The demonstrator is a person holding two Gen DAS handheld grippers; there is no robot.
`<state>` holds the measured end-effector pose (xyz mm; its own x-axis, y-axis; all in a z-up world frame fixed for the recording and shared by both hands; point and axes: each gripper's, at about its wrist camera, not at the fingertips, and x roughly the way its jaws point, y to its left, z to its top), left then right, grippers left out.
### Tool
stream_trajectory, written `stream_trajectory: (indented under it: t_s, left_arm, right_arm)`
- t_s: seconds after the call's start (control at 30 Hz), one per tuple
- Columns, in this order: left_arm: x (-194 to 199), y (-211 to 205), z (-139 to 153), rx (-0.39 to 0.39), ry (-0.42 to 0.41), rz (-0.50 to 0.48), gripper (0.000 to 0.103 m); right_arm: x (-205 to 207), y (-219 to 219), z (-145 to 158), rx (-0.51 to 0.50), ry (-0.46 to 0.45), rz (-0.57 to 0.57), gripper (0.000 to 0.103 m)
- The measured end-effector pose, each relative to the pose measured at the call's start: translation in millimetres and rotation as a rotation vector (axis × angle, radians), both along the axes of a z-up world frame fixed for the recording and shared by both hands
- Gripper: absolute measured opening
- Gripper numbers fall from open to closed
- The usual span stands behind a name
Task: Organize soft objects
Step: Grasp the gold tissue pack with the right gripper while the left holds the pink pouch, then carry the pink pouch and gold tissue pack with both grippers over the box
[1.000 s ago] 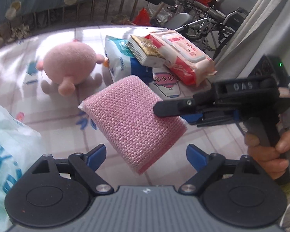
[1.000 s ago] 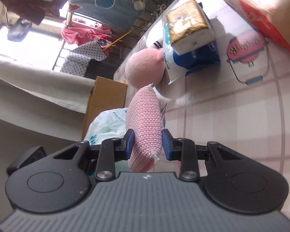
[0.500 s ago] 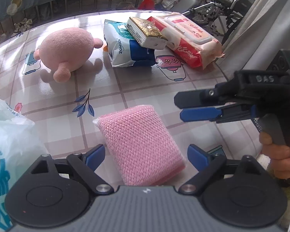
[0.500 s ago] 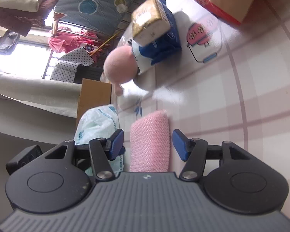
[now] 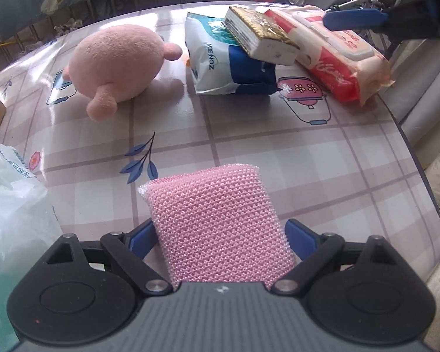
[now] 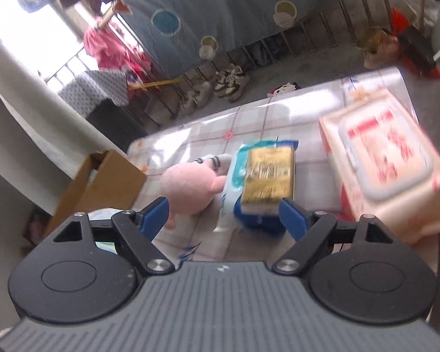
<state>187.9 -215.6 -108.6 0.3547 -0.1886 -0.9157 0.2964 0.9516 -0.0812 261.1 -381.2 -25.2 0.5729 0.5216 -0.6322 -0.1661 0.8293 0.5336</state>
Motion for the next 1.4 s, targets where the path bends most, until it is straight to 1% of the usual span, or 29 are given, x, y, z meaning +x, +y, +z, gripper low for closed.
stream_trajectory:
  t_s: [0.1,0.2,0.3,0.37,0.4,0.43,0.5,0.7,0.87,1.03,1.23,1.4]
  left_arm:
    - [0.0,3.6,0.1,-0.012,-0.006,0.007,0.092]
    - [0.6,6.3,1.3,-0.008,-0.014,0.003,0.091]
    - [1.7,8.1,1.5,-0.013,-0.02,0.002,0.09]
    - [2.2,10.3,2.1,-0.017,-0.023,0.007,0.089]
    - [2.8,11.0,2.1,-0.021,-0.025,0.01,0.089]
    - [3.2,11.8,2.3,-0.024,-0.026,0.012,0.088]
    - [3.8,13.9,2.4,-0.031,-0.031,0.021,0.087]
    - [3.1,19.8,8.7,-0.058,-0.054,0.033,0.085]
    - [1.2,22.4,25.6,-0.086,-0.101,0.041,0.085]
    - [-1.2,34.1,55.7,-0.148,-0.172,0.064,0.085]
    - [-3.1,55.8,101.3,-0.187,-0.278,0.101,0.085]
    - [-5.7,90.0,136.0,-0.224,-0.36,0.159,0.085]
  right_arm:
    - [36.2,8.7,-6.9,-0.097,0.055,0.014,0.082]
    - [61.3,17.2,-17.3,-0.163,0.105,0.025,0.082]
    - [77.7,26.2,-26.0,-0.202,0.139,0.014,0.082]
    - [81.4,33.7,-32.6,-0.213,0.156,0.01,0.081]
    - [84.2,35.1,-34.9,-0.218,0.166,0.013,0.077]
    - [85.6,36.8,-37.9,-0.219,0.174,0.013,0.067]
    - [83.5,37.7,-43.6,-0.225,0.191,0.003,0.053]
    - [69.5,27.1,-40.4,-0.19,0.178,-0.035,0.052]
    - [48.1,18.0,-17.0,-0.14,0.132,-0.056,0.052]
    - [29.5,24.4,9.6,-0.091,0.11,-0.037,0.052]
    - [21.4,51.8,53.6,-0.08,0.076,-0.011,0.052]
    - [20.0,84.3,98.1,-0.068,0.046,0.015,0.052]
